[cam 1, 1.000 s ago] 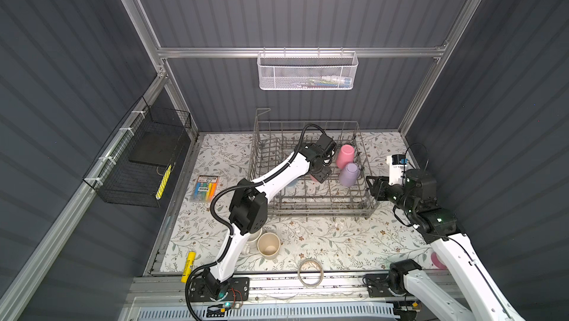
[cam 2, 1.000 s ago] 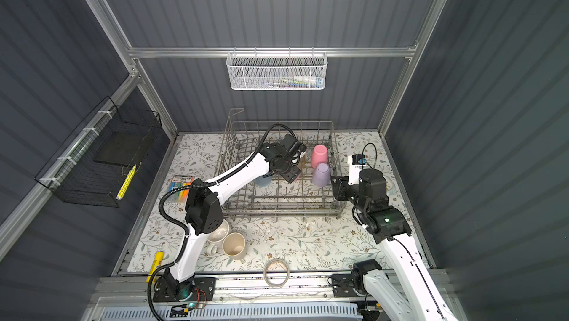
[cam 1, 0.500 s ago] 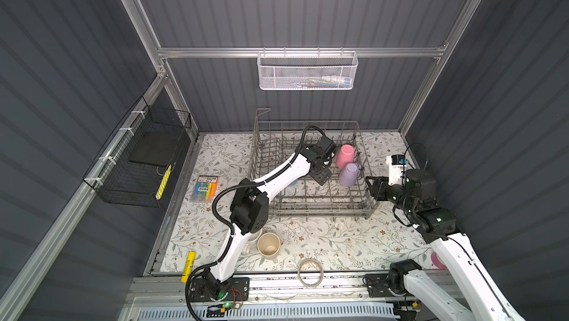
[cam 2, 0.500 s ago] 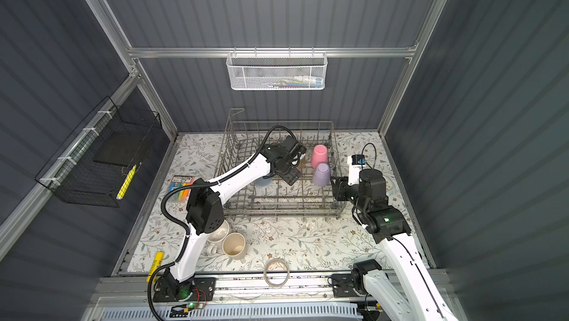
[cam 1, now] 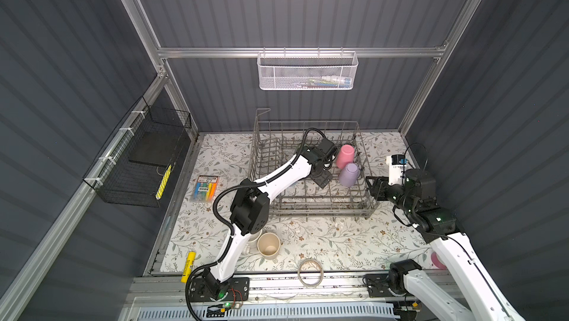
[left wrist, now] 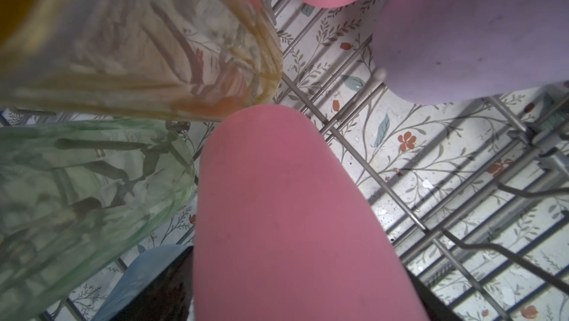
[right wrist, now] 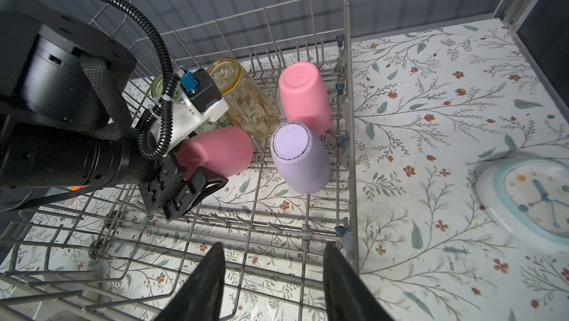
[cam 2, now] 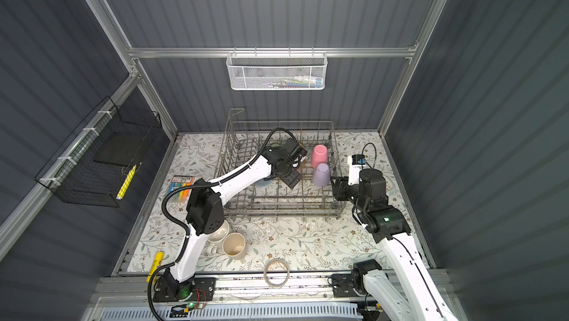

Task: Load the cups into the dish rack
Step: 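Lower the pink cup upside down into the rack beside the amber cup, then open the left gripper and lift it away from the pink cup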

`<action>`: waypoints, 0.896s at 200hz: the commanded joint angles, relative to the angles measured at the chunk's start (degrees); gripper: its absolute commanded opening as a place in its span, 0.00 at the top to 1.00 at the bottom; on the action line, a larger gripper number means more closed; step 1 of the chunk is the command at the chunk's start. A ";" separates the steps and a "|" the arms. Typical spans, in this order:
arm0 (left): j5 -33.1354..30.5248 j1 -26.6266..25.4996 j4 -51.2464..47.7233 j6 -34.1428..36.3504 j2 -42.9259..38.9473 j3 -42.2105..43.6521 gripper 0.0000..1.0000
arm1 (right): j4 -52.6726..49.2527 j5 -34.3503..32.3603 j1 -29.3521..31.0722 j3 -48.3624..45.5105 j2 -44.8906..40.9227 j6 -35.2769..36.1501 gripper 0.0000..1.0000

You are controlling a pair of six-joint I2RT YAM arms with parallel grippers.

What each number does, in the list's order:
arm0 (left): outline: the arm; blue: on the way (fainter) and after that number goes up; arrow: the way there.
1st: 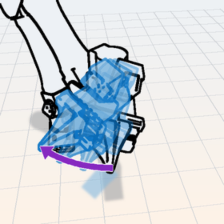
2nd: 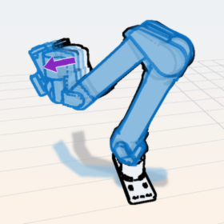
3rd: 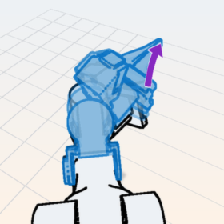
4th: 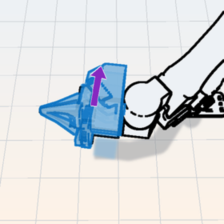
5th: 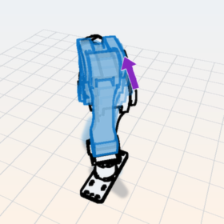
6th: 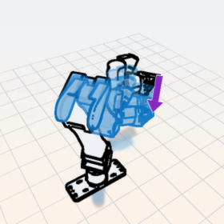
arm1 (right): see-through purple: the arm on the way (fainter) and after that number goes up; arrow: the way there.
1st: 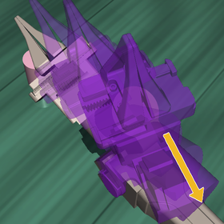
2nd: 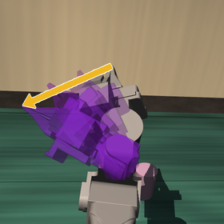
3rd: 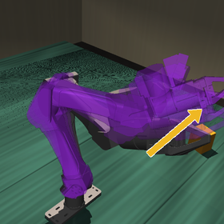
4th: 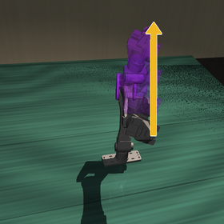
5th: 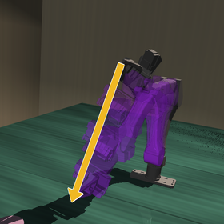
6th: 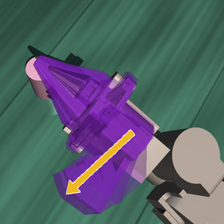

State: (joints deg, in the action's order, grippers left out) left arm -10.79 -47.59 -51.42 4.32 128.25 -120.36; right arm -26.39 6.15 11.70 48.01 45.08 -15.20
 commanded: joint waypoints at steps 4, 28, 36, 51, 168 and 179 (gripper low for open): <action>-1.07 -0.38 -0.96 -0.61 -3.76 0.40 0.11 | 0.35 0.53 -0.19 -0.37 -0.08 -0.27 0.48; -1.69 -0.41 -1.12 -0.89 -4.47 0.54 0.11 | 0.27 0.56 -0.19 -0.41 -0.08 -0.27 0.47; -1.69 -0.40 -1.21 -0.76 -4.58 0.56 0.11 | 0.25 0.50 -0.19 -0.44 -0.08 -0.26 0.47; -2.27 -0.40 -1.32 -0.72 -4.66 0.73 0.10 | 0.21 0.61 -0.20 -0.46 -0.08 -0.27 0.47; -1.99 -1.01 -0.04 -1.20 -9.92 2.28 0.10 | 0.24 0.93 -0.28 -0.37 0.14 -0.20 0.46; -1.48 -1.08 0.42 -1.33 -11.02 2.87 0.10 | 0.21 1.01 -0.28 -0.33 0.08 -0.26 0.46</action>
State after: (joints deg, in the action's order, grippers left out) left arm -13.50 -48.10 -51.22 3.88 121.19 -118.78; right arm -26.39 6.46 11.66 48.01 45.19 -15.18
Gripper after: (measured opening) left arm 0.901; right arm 0.540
